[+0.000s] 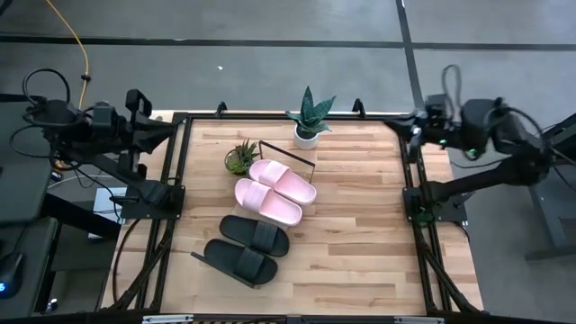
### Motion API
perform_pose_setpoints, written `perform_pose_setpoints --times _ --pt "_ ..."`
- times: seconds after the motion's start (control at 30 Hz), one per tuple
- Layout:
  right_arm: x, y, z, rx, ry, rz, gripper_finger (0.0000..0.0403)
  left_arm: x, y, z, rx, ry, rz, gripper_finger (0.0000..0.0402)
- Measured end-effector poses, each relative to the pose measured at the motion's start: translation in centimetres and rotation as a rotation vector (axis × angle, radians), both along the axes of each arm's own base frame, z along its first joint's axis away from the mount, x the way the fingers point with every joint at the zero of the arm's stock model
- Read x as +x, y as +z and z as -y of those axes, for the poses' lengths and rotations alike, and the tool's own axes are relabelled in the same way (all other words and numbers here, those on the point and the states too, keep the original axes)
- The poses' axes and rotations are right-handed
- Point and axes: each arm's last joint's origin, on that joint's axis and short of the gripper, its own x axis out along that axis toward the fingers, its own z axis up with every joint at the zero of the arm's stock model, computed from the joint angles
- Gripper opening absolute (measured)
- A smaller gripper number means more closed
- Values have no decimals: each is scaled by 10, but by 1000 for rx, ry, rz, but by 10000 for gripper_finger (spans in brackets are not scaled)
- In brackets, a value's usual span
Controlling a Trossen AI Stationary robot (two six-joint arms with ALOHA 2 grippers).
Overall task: Pick and place slides into the shelf
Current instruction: Return to Home Position
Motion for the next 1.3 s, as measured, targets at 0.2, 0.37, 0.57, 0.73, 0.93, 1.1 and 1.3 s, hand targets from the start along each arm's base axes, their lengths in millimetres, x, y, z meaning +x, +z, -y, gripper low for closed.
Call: perform_pose_setpoints --times 0.2,0.37,0.57,0.73,0.93,1.1,1.3 --pt "-30 -2 3 -18 38 42 0 0 6 0 25 23 51 19" --pt "-31 -26 5 -11 61 80 0 10 -1 3 28 21 45 3" --pt "-22 -61 7 24 105 162 0 29 -23 4 10 64 79 1" --pt "-18 -82 13 50 122 195 0 38 -41 -11 -61 67 107 1" --pt "-11 -109 22 124 160 226 0 51 -70 -35 -182 29 45 1" --pt "-3 -133 28 205 179 285 0 55 -95 -41 -254 -28 -4 0" --pt "3 -155 32 287 171 323 0 51 -138 -35 -289 -20 92 0"
